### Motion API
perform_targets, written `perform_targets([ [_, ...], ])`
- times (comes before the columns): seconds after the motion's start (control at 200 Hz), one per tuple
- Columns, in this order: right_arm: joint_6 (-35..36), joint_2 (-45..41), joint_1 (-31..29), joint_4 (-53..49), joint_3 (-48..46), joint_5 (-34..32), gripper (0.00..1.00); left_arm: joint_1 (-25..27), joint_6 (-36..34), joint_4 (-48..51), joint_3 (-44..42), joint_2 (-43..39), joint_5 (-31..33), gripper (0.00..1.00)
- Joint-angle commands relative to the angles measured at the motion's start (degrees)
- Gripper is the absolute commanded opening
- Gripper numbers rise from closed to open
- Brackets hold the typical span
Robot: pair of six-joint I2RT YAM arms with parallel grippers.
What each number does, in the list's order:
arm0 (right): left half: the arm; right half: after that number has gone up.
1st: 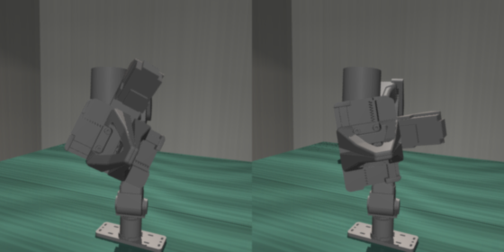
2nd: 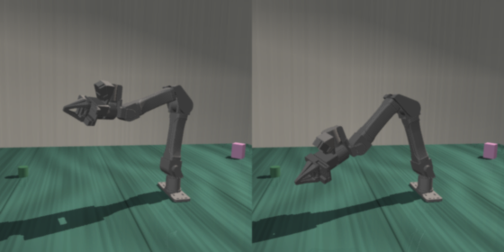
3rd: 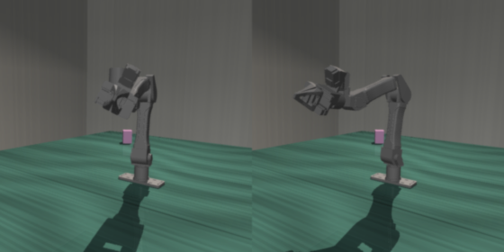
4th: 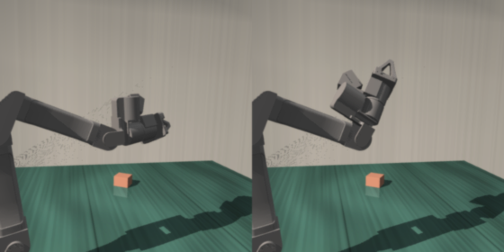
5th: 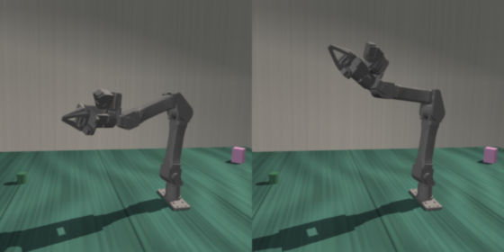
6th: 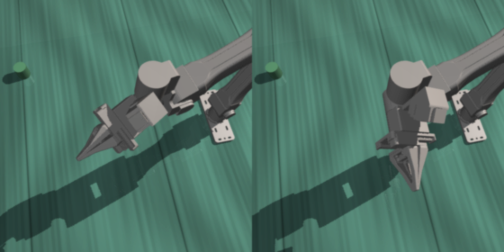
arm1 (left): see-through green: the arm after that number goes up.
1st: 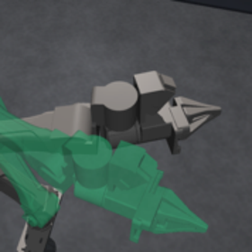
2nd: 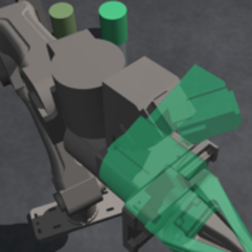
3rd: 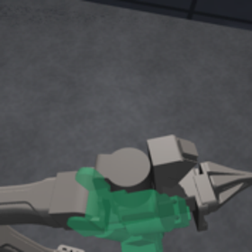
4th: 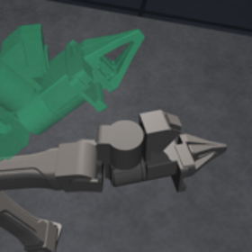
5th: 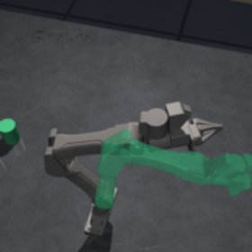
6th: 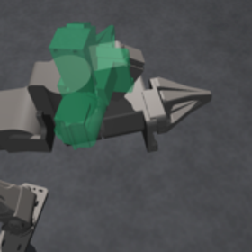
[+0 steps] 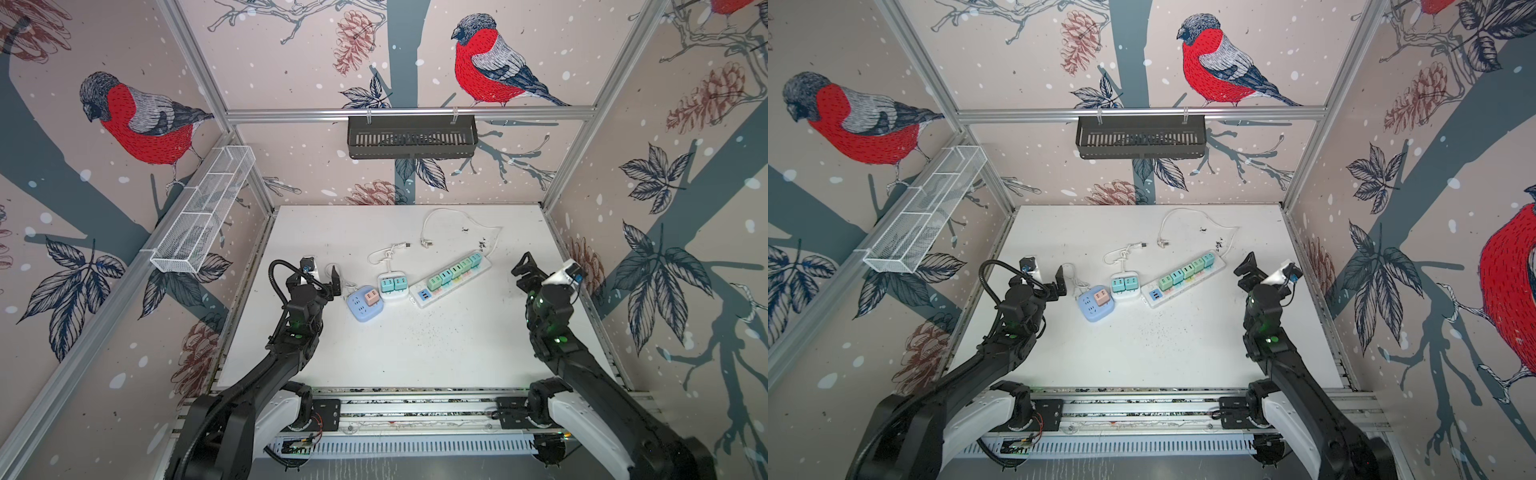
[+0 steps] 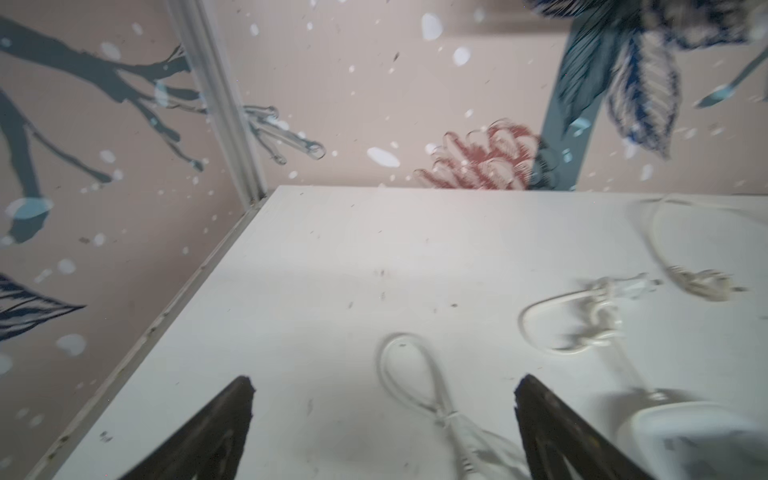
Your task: Insert the plug
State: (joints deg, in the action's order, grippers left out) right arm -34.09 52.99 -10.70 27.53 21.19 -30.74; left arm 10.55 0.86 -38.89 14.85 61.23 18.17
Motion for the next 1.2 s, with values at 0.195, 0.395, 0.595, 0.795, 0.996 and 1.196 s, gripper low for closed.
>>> perform_targets([
  [0.195,18.73,26.01,2.87,11.39,2.38,-12.55,0.99,-4.08,-1.17,-26.6,-3.0,16.31,0.61,0.97],
  [0.395,32.33,31.11,0.7,38.18,-5.71,-0.85,0.99,-8.23,0.24,-45.35,-5.52,28.78,-4.92,0.97],
  [0.595,26.95,32.67,7.61,37.86,-5.19,9.16,0.99,-8.28,-0.86,-39.66,-3.67,27.49,-9.57,0.97],
  [0.795,29.3,35.08,8.19,48.57,-9.58,16.29,0.99,-8.37,-0.95,-36.81,-1.69,28.18,-9.48,0.97],
  [0.996,29.51,35.24,7.96,49.98,-10.28,15.41,0.99,-8.26,-1.03,-36.5,-1.65,27.98,-9.47,0.97],
  [1.196,29.87,35.25,7.37,49.92,-10.27,14.75,1.0,-8.35,-1.04,-36.28,-1.65,27.98,-9.47,0.97],
])
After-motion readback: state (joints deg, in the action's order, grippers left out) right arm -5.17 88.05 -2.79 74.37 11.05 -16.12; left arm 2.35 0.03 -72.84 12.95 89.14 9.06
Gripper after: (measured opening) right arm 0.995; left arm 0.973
